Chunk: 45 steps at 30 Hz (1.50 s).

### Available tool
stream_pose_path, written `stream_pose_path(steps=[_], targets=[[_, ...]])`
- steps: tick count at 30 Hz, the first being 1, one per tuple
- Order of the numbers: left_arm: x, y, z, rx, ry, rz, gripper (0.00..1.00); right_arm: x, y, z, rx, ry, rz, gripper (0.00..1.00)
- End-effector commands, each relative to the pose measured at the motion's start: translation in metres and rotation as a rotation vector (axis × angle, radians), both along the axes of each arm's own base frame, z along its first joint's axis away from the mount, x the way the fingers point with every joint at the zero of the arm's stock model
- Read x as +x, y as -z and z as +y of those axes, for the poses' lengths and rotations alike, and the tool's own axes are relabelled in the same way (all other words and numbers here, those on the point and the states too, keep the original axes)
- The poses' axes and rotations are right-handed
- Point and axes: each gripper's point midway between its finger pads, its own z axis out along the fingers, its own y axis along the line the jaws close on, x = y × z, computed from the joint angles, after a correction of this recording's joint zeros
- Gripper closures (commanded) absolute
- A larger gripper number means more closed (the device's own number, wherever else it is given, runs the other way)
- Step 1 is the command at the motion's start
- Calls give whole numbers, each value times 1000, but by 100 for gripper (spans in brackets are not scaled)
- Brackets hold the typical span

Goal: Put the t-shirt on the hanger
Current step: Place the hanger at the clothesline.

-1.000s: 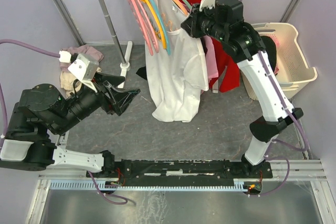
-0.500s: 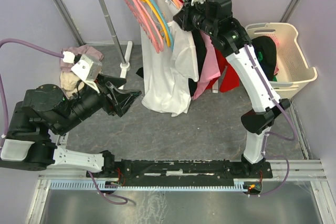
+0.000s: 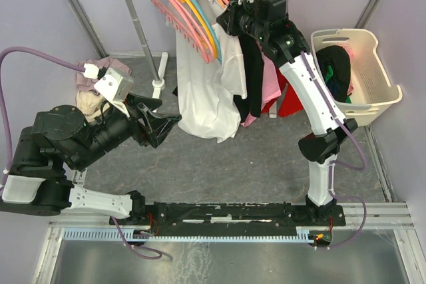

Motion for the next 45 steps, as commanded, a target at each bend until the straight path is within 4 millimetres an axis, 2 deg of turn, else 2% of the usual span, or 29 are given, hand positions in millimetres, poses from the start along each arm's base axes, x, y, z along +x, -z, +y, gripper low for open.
stream_pose_path(steps=[1,17,18,23,25,29,33,39,45], targets=[[-3,-10,-2,-63,12,28,30,-3,-52,0,97,-15,-140,99],[-4,-4,-7,-62,18,33,30,-8,-16,0,-18,-59,-69,99],[-4,-4,-7,-63,18,33,30,-8,-14,-1,-22,-60,-62,97],[-4,-3,-8,-62,19,34,30,-14,-15,-9,-40,-53,-48,71],[-4,-2,-8,-61,16,34,30,-19,-17,-15,-51,-41,-47,63],[-3,-2,-6,-66,12,31,30,-32,-26,-27,-64,-27,-46,50],[-3,-3,-5,-71,11,30,30,-47,-37,-43,-75,-5,-54,43],[-2,-2,-5,-68,8,29,30,-81,-44,-71,-99,21,-47,41],[-1,0,-4,-76,-9,34,30,-135,-26,-105,-100,43,-18,46]])
